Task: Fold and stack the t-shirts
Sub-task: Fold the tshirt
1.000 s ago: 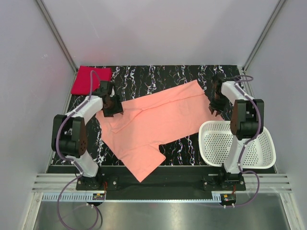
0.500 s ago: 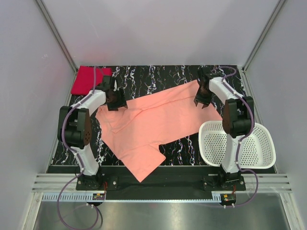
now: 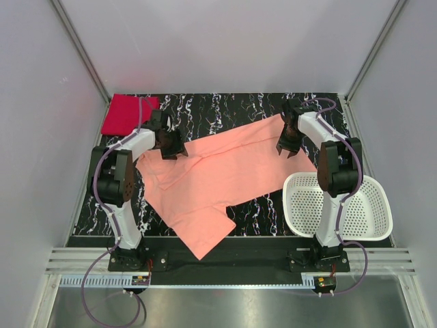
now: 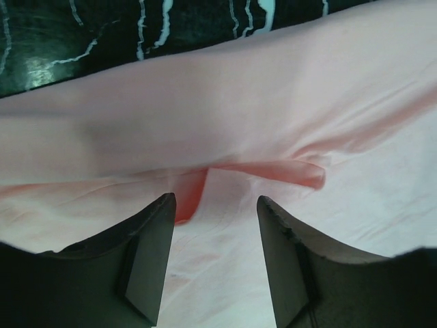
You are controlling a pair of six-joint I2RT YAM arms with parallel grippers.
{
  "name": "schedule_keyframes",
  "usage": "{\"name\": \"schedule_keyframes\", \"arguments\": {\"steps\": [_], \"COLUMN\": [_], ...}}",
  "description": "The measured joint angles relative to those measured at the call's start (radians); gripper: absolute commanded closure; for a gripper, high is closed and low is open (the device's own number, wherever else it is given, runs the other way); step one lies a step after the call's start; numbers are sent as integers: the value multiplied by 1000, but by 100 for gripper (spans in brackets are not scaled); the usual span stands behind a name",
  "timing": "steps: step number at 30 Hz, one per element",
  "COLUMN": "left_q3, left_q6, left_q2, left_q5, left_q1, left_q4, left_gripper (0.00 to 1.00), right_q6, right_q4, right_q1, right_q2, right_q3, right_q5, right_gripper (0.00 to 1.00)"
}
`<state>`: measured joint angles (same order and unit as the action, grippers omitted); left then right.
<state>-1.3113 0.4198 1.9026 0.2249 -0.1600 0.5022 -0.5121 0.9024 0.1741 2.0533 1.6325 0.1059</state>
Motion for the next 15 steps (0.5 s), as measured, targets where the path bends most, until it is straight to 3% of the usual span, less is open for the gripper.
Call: {"name": "schedule_keyframes", "arguments": {"steps": [5,8,15], "left_q3": [42,64,120], "left_q6": [26,37,61], "left_q2": [0,0,-31], "left_q5": [43,65,87], "left_q1": [-16,-26,-64], "left_q4": [-42,-48,-80], "left_gripper": [46,53,53], "right_q6": [1,4,11], "right_q4": [0,0,-18], "right_q1": [0,0,0], "right_q2": [0,-1,-42], "right_q3": [0,0,-26], "right_q5": [-5,-14,-21], "right_gripper": [55,55,55]}}
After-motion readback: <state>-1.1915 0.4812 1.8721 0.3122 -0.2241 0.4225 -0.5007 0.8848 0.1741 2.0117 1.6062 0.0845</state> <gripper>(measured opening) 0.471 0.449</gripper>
